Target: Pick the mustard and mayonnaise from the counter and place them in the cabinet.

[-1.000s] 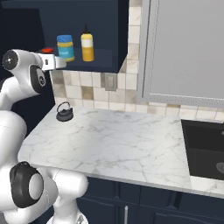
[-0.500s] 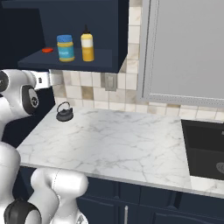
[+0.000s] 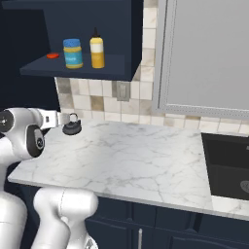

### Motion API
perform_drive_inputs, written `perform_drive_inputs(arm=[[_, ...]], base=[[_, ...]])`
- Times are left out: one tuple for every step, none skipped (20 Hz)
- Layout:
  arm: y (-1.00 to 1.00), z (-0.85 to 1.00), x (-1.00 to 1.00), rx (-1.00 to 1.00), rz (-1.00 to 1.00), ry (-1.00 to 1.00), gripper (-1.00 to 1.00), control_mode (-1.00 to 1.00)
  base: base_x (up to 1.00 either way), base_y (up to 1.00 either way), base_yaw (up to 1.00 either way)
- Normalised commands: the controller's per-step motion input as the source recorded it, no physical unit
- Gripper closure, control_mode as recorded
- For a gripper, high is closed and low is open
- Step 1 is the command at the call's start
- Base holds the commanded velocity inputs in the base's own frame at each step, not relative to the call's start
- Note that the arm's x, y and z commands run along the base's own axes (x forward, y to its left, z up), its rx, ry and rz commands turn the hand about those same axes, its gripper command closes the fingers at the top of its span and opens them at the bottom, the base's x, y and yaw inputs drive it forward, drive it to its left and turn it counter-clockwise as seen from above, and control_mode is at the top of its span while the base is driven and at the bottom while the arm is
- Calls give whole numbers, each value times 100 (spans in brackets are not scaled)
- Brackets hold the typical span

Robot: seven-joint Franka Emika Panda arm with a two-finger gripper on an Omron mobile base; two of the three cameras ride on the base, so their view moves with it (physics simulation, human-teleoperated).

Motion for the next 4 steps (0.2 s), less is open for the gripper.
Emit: perform_drive_inputs(arm=[[-5, -100, -21, -1, 0, 13, -100, -100], [-6, -100, -13, -1, 0, 15, -100, -100], [-9, -100, -11, -1, 0, 16, -100, -100], [-10, -100, -9, 0, 0, 17, -100, -100]], base=[[0, 0, 0], [0, 0, 0], [0, 0, 0], [0, 0, 0]])
